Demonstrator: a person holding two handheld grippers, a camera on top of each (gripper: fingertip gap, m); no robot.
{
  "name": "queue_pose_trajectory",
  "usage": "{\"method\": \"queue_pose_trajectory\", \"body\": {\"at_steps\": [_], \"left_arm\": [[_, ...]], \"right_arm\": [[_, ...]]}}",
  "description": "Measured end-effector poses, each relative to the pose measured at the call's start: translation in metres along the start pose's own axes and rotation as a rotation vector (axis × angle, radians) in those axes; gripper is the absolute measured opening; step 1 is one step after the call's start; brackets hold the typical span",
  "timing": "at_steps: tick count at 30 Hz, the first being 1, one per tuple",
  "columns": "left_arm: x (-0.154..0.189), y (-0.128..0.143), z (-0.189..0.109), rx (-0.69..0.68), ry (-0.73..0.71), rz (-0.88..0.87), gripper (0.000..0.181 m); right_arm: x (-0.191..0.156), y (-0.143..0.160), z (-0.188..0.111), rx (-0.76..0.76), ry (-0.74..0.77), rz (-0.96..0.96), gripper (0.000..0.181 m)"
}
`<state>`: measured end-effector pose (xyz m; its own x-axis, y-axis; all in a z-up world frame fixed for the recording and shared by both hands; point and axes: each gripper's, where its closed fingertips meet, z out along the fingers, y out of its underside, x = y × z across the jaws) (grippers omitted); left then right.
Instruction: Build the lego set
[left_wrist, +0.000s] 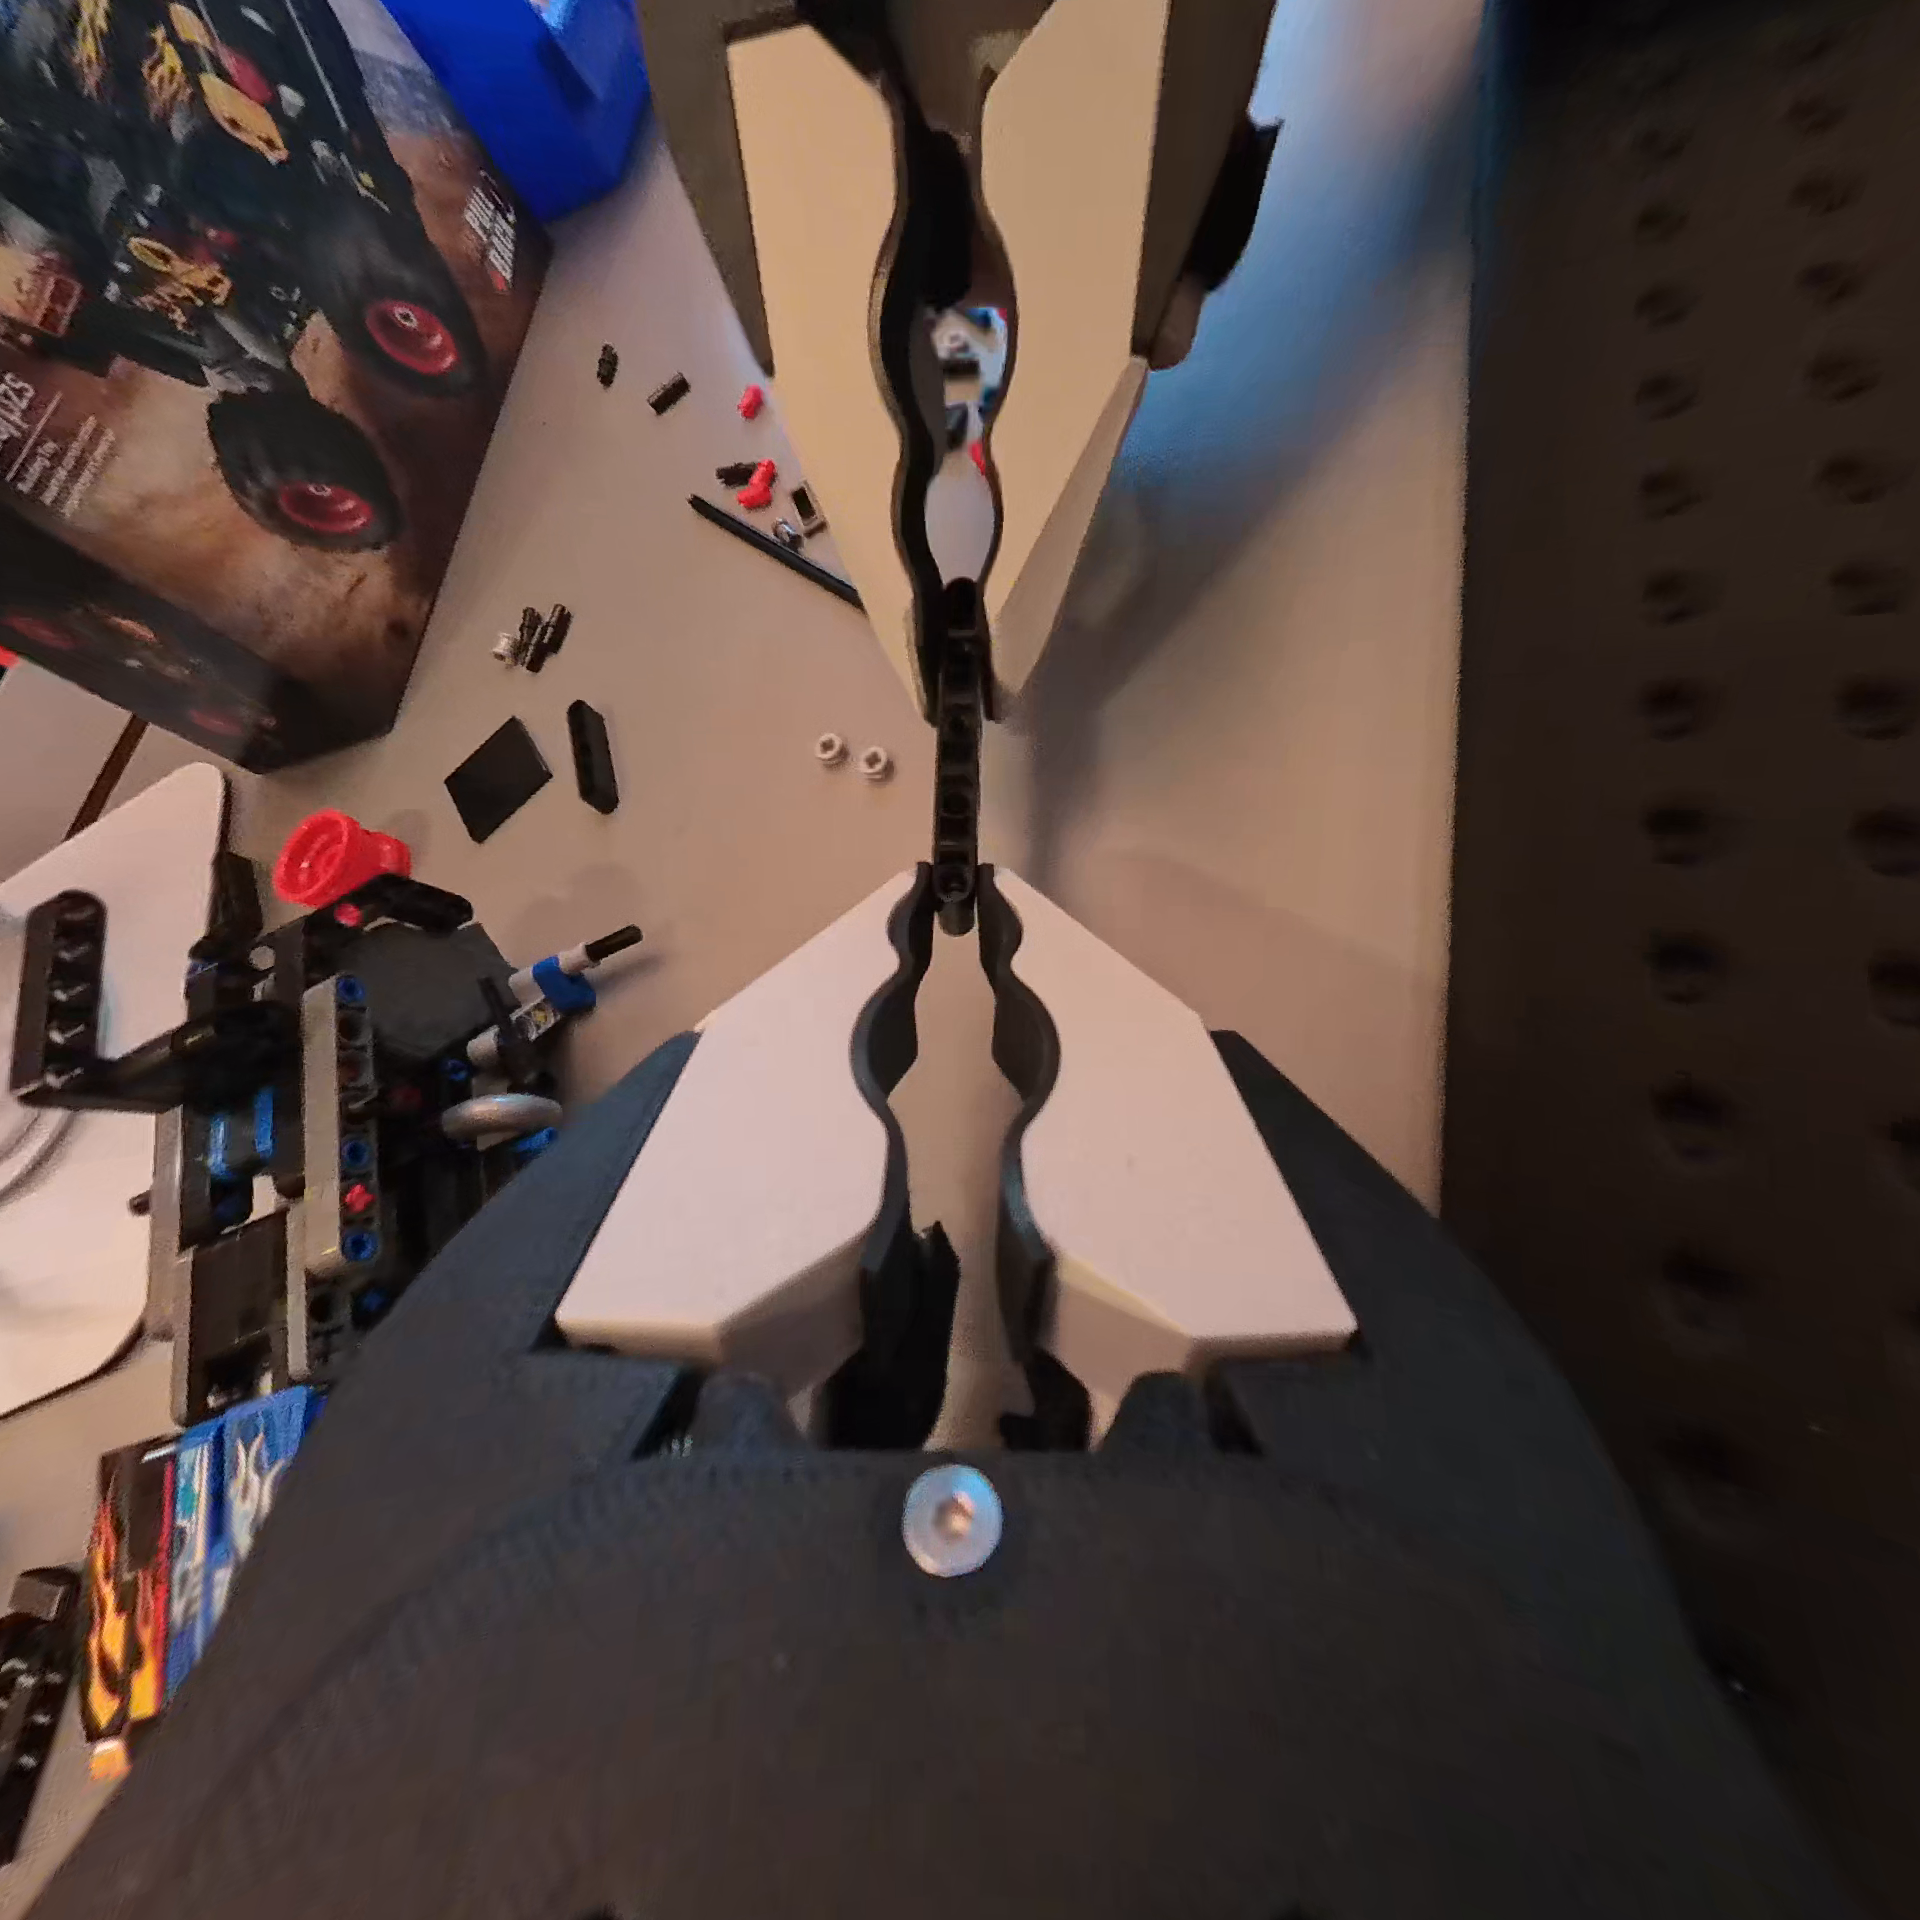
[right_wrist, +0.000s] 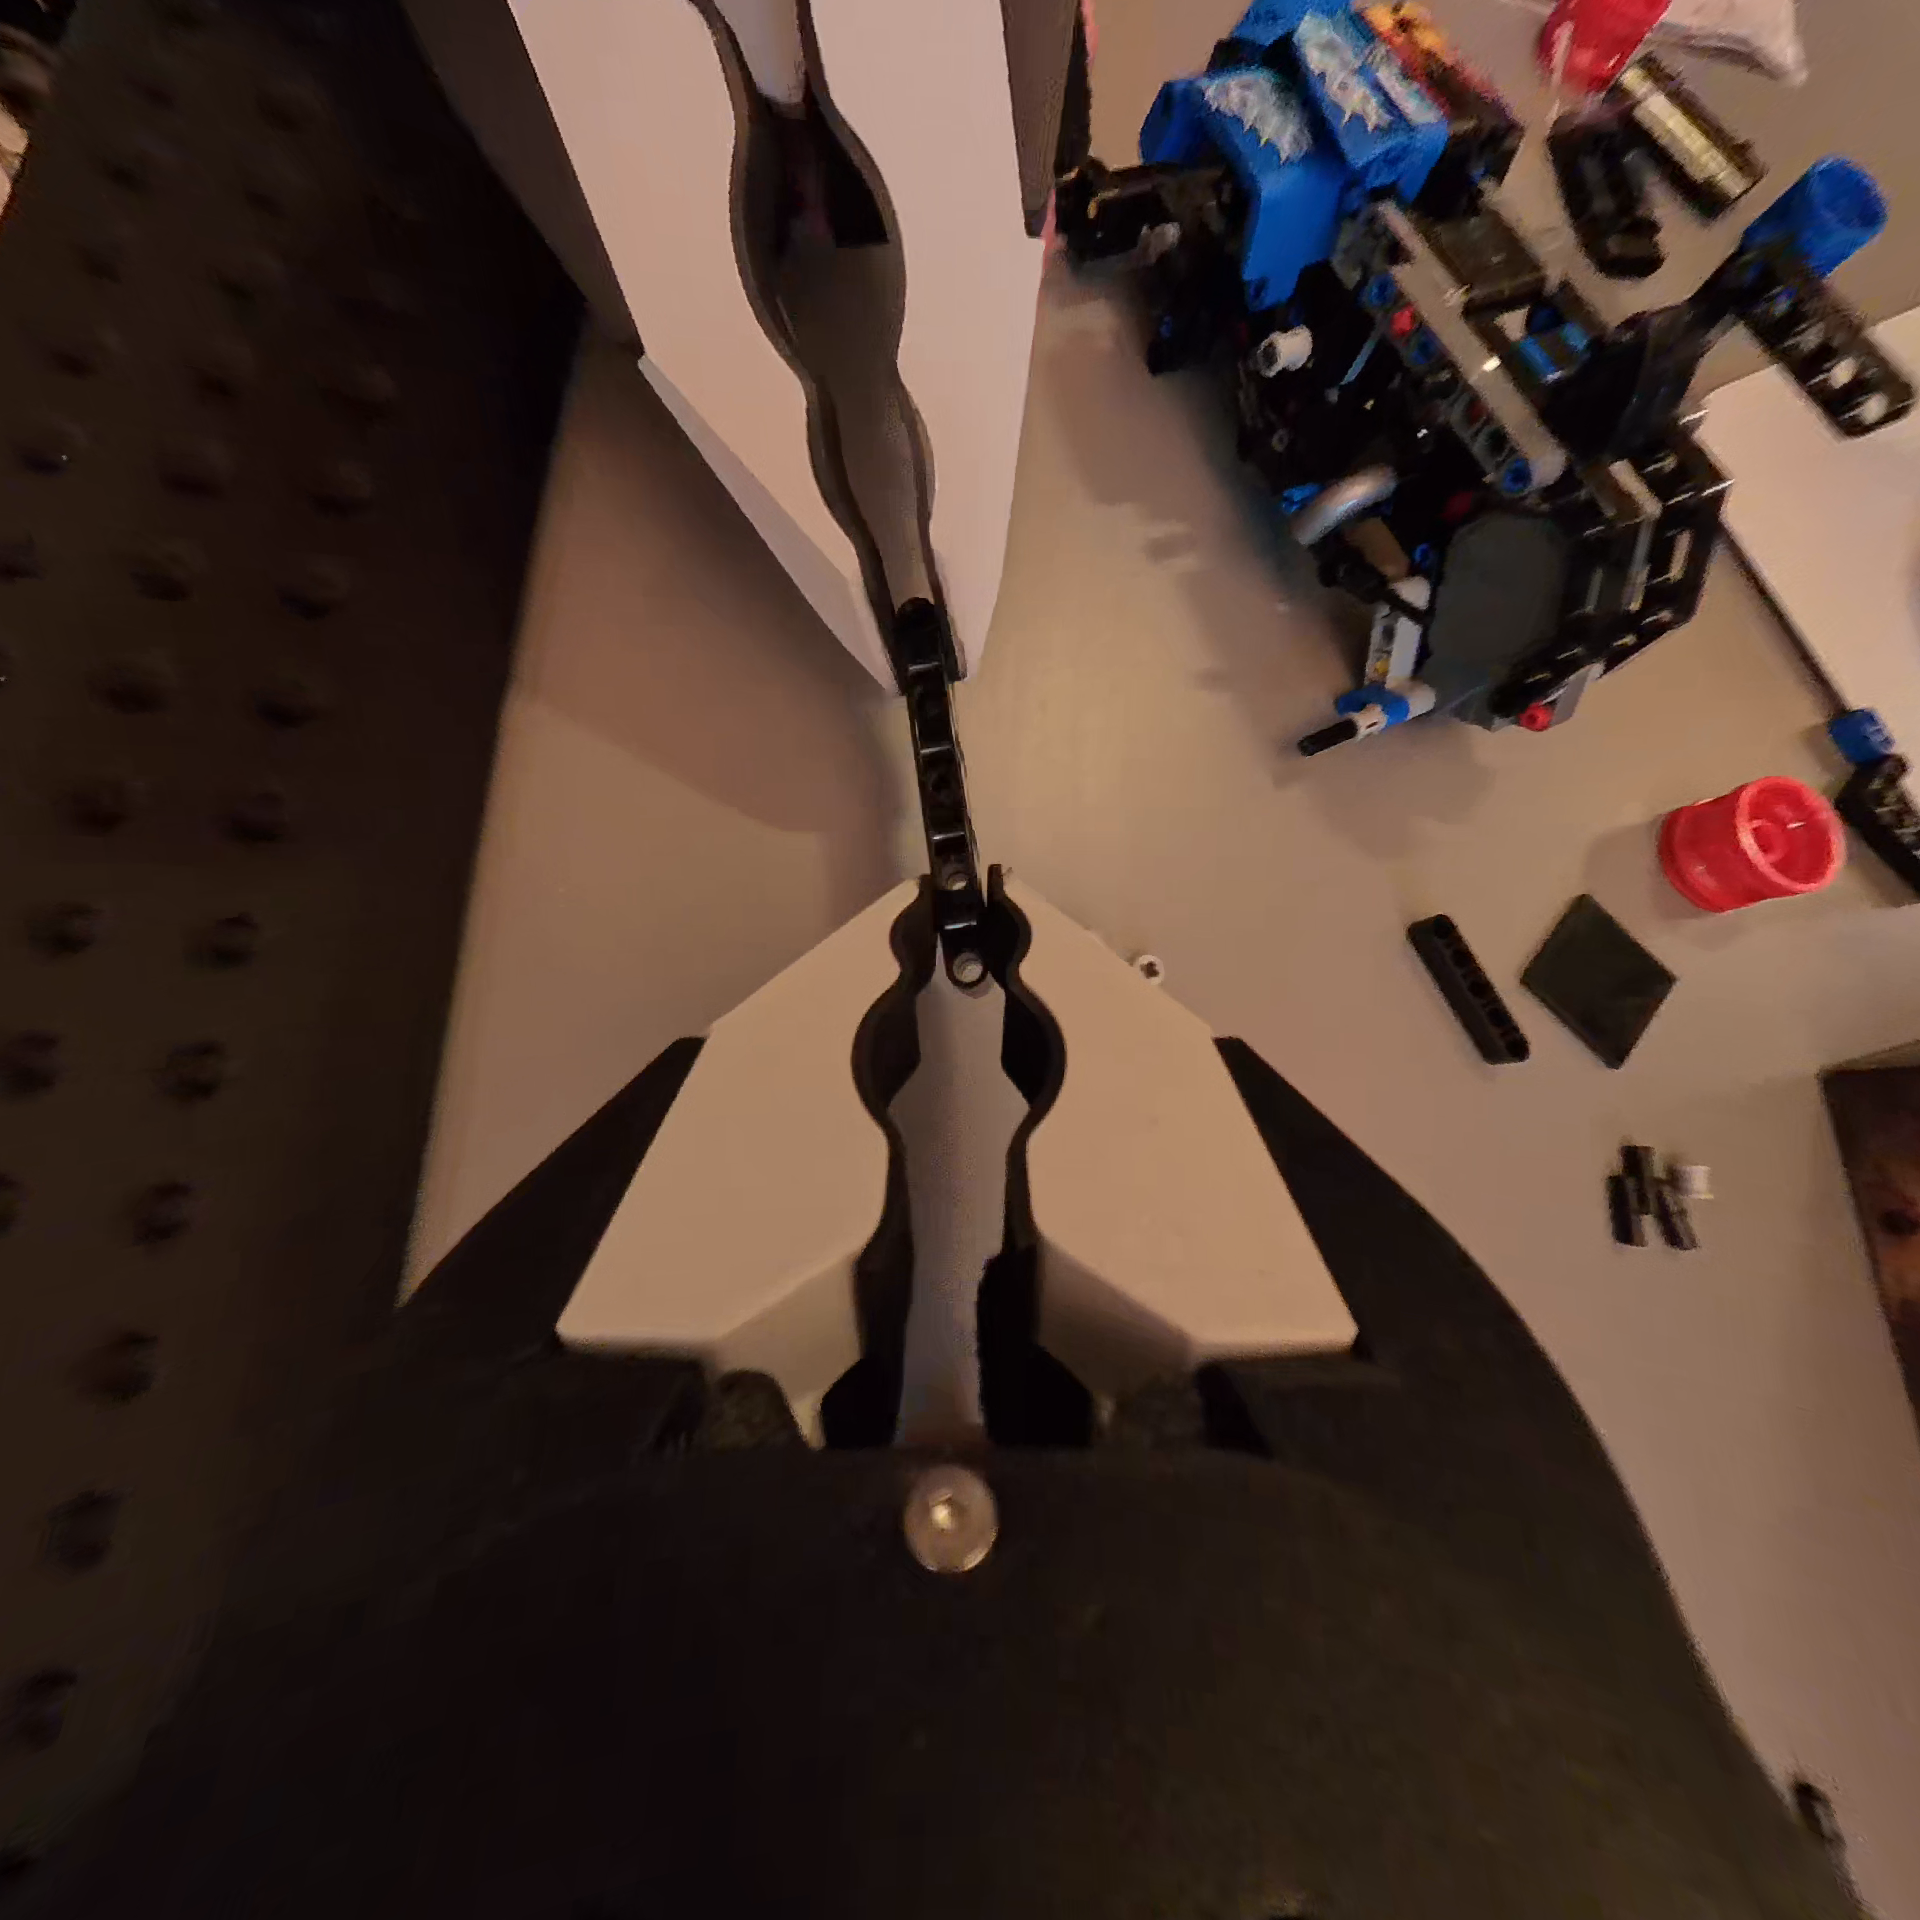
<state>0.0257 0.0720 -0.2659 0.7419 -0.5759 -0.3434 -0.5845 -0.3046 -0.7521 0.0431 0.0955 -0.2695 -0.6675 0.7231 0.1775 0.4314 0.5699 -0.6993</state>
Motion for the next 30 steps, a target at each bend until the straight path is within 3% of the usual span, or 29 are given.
{"method": "queue_pose_trajectory", "body": {"at_steps": [5, 10, 18, 19, 22, 30], "left_arm": [[-0.011, -0.007, -0.005, 0.06, -0.013, -0.106, 0.02], [-0.018, -0.01, -0.01, 0.095, -0.034, -0.137, 0.009], [-0.016, -0.012, -0.008, 0.129, 0.052, -0.302, 0.038], [-0.017, -0.013, -0.009, 0.142, 0.062, -0.327, 0.038], [-0.026, -0.014, -0.014, 0.166, 0.016, -0.316, 0.014], [-0.024, -0.007, -0.011, 0.115, 0.009, -0.289, 0.007]], "right_arm": [[0.012, -0.008, -0.006, 0.013, 0.124, -0.109, 0.005], [0.016, -0.014, -0.009, 0.015, 0.196, -0.194, 0.005], [0.025, -0.026, -0.018, 0.024, 0.337, -0.33, 0.005], [0.025, -0.027, -0.018, 0.022, 0.351, -0.349, 0.005], [0.022, -0.031, -0.02, 0.047, 0.346, -0.355, 0.005], [0.021, -0.019, -0.013, 0.033, 0.274, -0.272, 0.007]]}}
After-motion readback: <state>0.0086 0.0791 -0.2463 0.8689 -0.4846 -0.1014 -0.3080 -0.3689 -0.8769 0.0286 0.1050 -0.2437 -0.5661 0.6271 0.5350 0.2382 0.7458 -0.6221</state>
